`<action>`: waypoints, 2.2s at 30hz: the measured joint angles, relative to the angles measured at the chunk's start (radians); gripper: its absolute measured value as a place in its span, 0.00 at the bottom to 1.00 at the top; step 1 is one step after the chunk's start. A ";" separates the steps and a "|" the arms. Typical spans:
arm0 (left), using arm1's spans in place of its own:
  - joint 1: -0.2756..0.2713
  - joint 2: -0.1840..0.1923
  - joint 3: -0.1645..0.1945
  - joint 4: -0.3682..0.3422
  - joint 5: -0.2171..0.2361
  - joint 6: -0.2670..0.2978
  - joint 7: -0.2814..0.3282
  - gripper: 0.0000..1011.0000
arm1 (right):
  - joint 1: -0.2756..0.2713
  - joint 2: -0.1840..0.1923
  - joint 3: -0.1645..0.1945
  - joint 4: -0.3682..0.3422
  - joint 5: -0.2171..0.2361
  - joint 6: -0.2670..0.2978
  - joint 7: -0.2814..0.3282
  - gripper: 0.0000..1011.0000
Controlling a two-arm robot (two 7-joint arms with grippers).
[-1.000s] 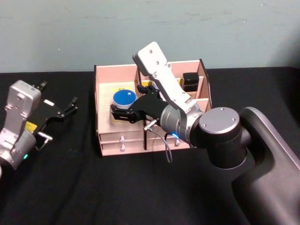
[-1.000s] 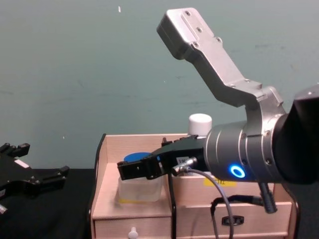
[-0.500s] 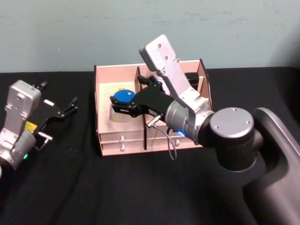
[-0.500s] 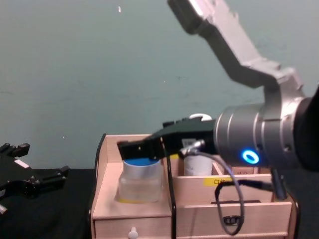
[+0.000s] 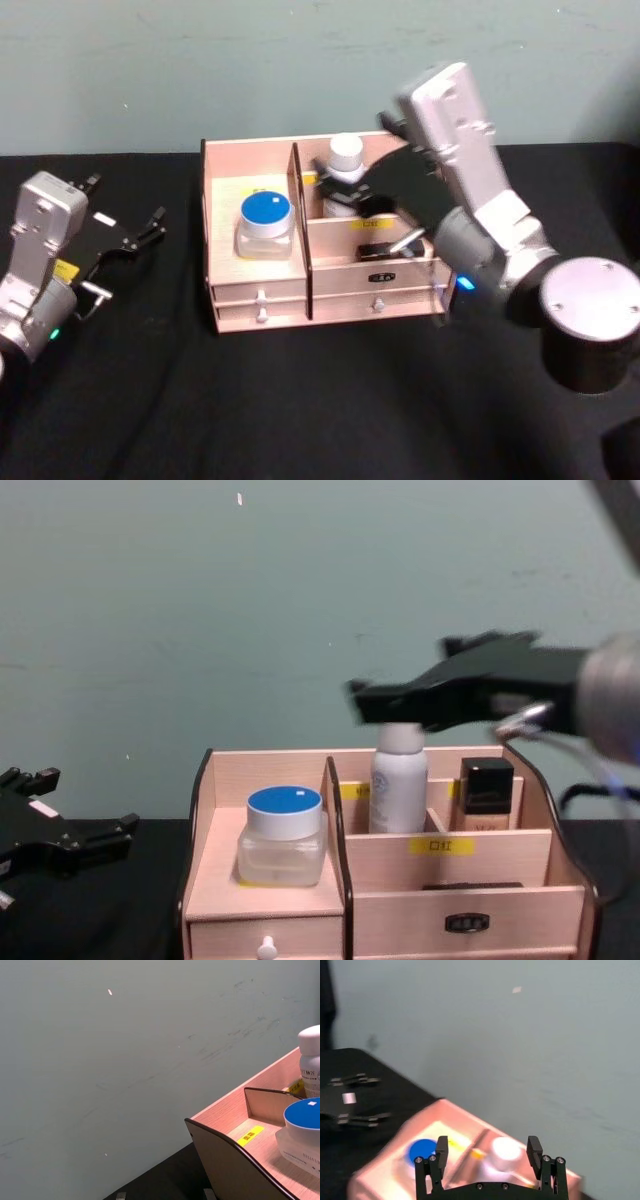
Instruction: Pick up the facial cleanser and watermelon frost from the table and place them into the tiered storage box.
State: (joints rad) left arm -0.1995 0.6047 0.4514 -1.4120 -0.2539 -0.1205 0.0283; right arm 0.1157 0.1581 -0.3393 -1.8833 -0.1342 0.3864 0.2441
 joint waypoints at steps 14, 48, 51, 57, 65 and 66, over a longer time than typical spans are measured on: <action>0.000 0.000 0.000 0.000 0.000 0.000 0.000 0.99 | -0.039 0.017 0.183 0.035 -0.005 -0.096 -0.079 0.99; 0.000 0.000 0.000 0.000 0.000 0.000 0.000 0.99 | 0.017 -0.012 0.277 0.243 -0.052 -0.079 -0.118 0.99; 0.000 0.000 0.000 0.000 0.000 0.000 0.000 0.99 | 0.017 -0.011 0.277 0.242 -0.051 -0.079 -0.117 0.99; 0.000 0.000 0.000 0.000 0.000 0.000 0.000 0.99 | 0.017 -0.011 0.277 0.240 -0.049 -0.080 -0.116 0.99; 0.000 0.000 0.000 0.000 0.000 0.000 0.000 0.99 | 0.016 -0.010 0.277 0.239 -0.048 -0.080 -0.116 0.99; 0.000 0.000 0.000 0.000 0.000 0.000 0.000 0.99 | 0.016 -0.010 0.277 0.239 -0.048 -0.081 -0.115 0.99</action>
State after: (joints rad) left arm -0.1996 0.6047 0.4514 -1.4120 -0.2539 -0.1205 0.0283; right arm 0.1318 0.1480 -0.0628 -1.6447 -0.1817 0.3059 0.1286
